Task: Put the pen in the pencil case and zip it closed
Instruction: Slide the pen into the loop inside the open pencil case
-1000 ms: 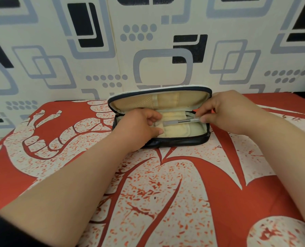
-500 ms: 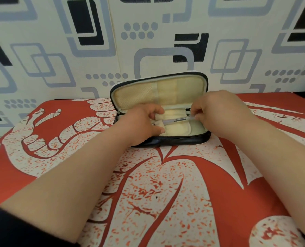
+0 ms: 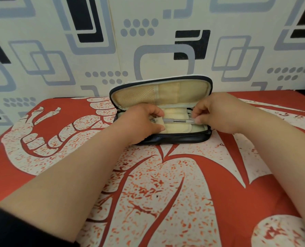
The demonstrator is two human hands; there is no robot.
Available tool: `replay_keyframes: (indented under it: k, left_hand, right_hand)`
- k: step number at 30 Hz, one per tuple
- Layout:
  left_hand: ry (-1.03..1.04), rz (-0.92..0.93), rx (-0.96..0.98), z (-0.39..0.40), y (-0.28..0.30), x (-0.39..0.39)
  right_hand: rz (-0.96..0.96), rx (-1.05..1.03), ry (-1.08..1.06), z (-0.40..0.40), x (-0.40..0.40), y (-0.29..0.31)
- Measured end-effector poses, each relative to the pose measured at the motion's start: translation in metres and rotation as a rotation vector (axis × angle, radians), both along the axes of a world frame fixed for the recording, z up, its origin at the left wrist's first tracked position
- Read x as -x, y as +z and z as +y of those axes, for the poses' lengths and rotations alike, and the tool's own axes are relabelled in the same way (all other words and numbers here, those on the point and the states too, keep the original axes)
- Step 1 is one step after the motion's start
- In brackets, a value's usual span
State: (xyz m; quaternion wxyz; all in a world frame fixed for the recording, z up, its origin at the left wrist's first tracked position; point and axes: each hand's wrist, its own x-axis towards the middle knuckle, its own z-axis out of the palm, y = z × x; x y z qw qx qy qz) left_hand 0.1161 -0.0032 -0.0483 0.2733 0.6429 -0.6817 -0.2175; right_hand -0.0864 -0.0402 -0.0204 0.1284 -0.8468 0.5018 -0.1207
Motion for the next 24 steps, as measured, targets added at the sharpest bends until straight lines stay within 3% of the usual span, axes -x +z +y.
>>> replay_keyframes:
  k: [2, 8, 11, 17, 24]
  left_hand:
    - [0.006, -0.004, -0.005, 0.001, 0.0, 0.0]
    - [-0.002, -0.02, -0.003, 0.001, 0.002, 0.001]
    - [-0.007, -0.025, -0.002, 0.001, 0.001, 0.001]
    - [-0.008, -0.049, -0.007, 0.0, 0.002, 0.001]
    - [-0.024, -0.041, -0.006, 0.0, 0.003, 0.001]
  right_hand:
    - [0.028, 0.02, 0.02, 0.001, -0.001, -0.001]
    - [0.125, 0.441, 0.186, 0.005, -0.008, -0.007]
    - [0.171, 0.43, 0.189, 0.005, -0.009, -0.009]
    - [0.015, 0.206, 0.121, 0.002, -0.008, -0.011]
    - [0.131, 0.529, 0.229, -0.002, -0.017, -0.013]
